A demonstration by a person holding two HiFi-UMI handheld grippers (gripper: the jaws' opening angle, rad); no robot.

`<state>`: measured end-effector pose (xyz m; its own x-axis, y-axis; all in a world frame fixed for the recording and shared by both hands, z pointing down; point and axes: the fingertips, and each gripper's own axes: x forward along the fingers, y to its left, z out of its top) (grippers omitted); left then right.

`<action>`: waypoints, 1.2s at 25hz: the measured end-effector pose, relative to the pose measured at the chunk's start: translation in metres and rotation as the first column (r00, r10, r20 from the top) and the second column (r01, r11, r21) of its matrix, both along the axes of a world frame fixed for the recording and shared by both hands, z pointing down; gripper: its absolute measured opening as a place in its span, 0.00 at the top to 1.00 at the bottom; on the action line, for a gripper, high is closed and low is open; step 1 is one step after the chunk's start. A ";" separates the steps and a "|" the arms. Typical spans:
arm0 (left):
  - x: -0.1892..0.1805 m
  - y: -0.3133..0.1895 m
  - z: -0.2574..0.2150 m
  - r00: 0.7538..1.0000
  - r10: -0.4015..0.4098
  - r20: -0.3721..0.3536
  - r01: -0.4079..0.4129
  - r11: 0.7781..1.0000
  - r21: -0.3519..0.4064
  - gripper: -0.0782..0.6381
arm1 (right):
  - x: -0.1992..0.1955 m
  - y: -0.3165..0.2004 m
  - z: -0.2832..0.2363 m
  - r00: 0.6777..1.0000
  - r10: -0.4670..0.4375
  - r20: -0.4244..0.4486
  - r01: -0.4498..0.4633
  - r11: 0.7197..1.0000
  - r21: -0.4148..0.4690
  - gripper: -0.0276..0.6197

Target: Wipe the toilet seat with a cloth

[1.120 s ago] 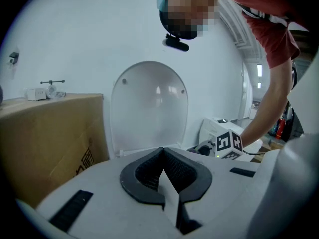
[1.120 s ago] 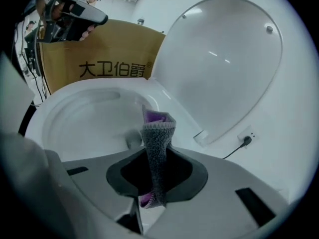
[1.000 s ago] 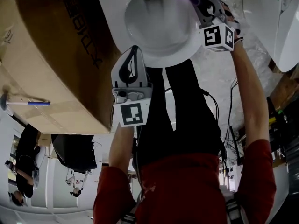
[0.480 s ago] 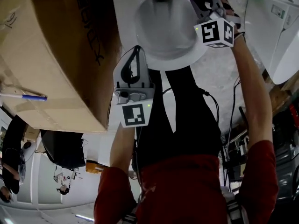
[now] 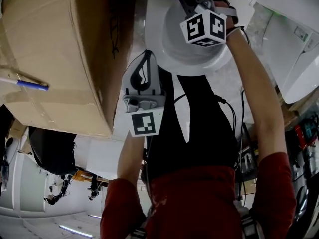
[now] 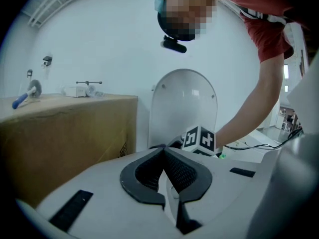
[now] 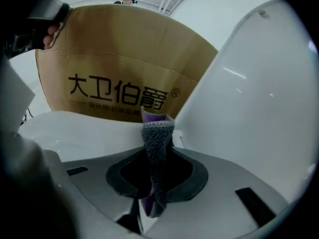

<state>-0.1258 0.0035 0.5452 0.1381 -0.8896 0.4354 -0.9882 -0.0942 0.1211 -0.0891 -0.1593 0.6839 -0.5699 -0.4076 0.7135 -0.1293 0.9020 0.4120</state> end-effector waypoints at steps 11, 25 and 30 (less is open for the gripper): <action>-0.024 0.030 -0.013 1.000 -0.028 0.004 0.028 1.000 0.009 0.87 | -0.052 0.008 -0.002 0.999 0.043 0.015 -0.042 0.999 -0.016 0.86; -0.008 0.067 -0.100 0.998 0.065 -0.006 -0.065 0.997 0.032 0.87 | -0.018 0.163 -0.024 0.943 0.333 -0.009 -0.288 0.801 -0.524 0.86; 0.003 0.063 -0.168 0.997 0.074 -0.018 -0.072 0.993 0.090 0.87 | 0.014 0.228 -0.092 0.920 0.392 0.004 -0.312 0.740 -0.595 0.86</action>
